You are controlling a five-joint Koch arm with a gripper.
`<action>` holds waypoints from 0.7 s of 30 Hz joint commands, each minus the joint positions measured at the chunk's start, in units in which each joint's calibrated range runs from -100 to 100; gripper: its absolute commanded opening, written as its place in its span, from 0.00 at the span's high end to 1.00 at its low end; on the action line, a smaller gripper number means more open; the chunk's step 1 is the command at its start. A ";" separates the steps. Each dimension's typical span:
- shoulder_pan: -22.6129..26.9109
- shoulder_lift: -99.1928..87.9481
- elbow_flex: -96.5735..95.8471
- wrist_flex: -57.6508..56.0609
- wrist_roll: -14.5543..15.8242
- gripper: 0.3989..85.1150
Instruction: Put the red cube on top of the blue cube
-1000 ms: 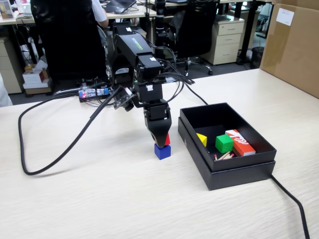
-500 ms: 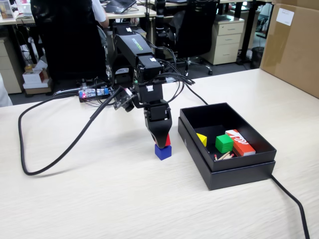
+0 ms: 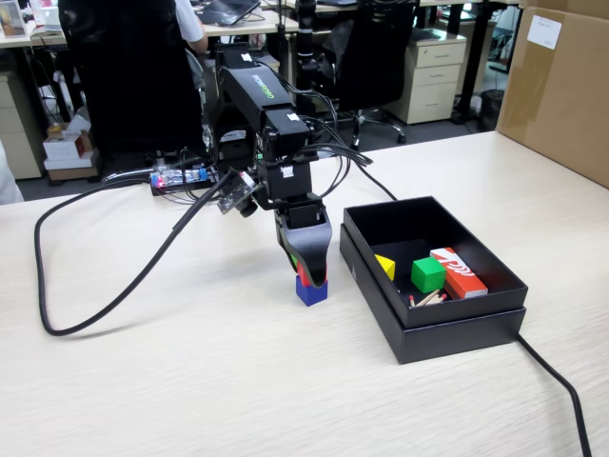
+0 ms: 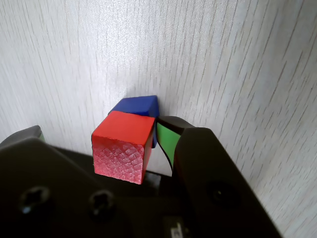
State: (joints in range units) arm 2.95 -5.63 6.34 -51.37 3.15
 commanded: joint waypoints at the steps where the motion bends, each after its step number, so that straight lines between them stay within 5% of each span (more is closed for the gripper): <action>1: 0.05 -6.02 2.00 0.96 -0.44 0.46; 21: -0.83 -39.29 -15.77 -0.16 -1.56 0.42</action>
State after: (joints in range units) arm 2.56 -36.18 -9.17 -51.37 1.88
